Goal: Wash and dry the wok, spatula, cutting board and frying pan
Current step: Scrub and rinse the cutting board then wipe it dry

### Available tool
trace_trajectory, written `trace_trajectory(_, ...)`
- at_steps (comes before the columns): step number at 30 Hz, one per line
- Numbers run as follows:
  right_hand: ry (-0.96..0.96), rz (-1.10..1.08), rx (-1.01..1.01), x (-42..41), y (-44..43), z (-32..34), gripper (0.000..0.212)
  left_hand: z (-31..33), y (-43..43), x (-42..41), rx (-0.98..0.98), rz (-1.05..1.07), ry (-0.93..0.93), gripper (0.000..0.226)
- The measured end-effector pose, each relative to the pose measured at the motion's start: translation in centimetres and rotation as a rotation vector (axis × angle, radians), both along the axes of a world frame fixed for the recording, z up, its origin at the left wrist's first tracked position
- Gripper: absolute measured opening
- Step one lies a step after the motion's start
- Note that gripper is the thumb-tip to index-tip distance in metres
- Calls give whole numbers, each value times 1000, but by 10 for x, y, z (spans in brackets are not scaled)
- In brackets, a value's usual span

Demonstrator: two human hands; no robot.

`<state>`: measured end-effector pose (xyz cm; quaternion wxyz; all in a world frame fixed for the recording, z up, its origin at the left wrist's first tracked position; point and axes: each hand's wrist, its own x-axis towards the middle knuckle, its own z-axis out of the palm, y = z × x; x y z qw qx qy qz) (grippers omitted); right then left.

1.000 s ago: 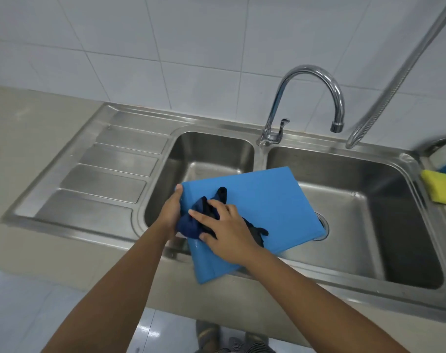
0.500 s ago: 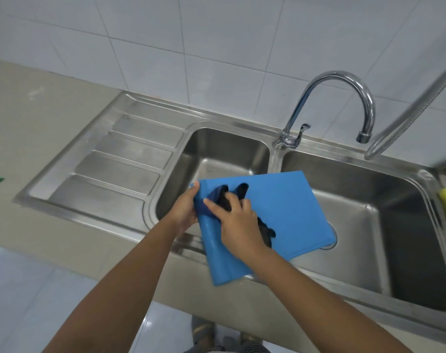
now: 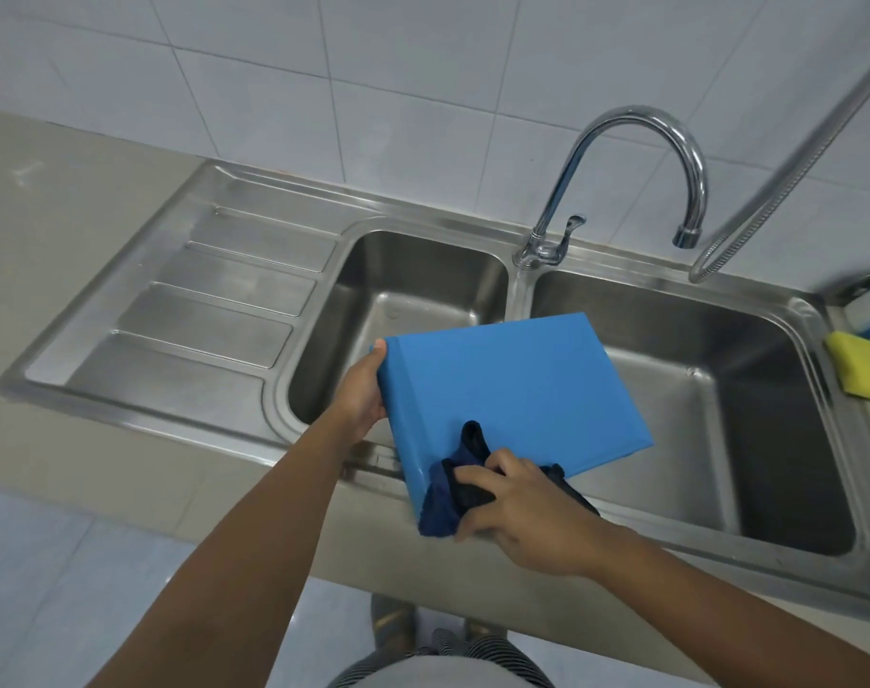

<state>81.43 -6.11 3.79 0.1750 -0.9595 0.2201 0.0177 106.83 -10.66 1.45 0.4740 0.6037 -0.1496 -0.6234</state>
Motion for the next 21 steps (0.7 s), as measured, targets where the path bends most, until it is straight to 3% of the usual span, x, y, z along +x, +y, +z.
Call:
trace_trajectory(4,-153,-235,26,-5,-25,-10,40,2,-8,-3,-6,-11,-39,49)
trace_trajectory(8,-259,-797,165,20,-70,-17,49,2,-8,-6,12,-16,-49,45)
trace_trajectory(11,-384,-1183,362,35,-71,-13,84,0,-9,-7,24,26,-92,43)
trace_trajectory(13,-317,-1075,318,47,-42,-7,82,-1,-13,-9,31,74,-168,46)
trace_trajectory(15,-263,-820,228,60,-3,-4,71,-4,-16,-11,30,86,-275,54)
trace_trajectory(17,-256,-634,143,67,27,-6,63,-8,-18,-10,57,70,-465,63)
trace_trajectory(19,-276,-621,92,57,30,-17,59,-10,-17,-10,73,54,-647,68)
trace_trajectory(21,-280,-718,77,33,13,-31,59,-9,-16,-12,68,62,-716,67)
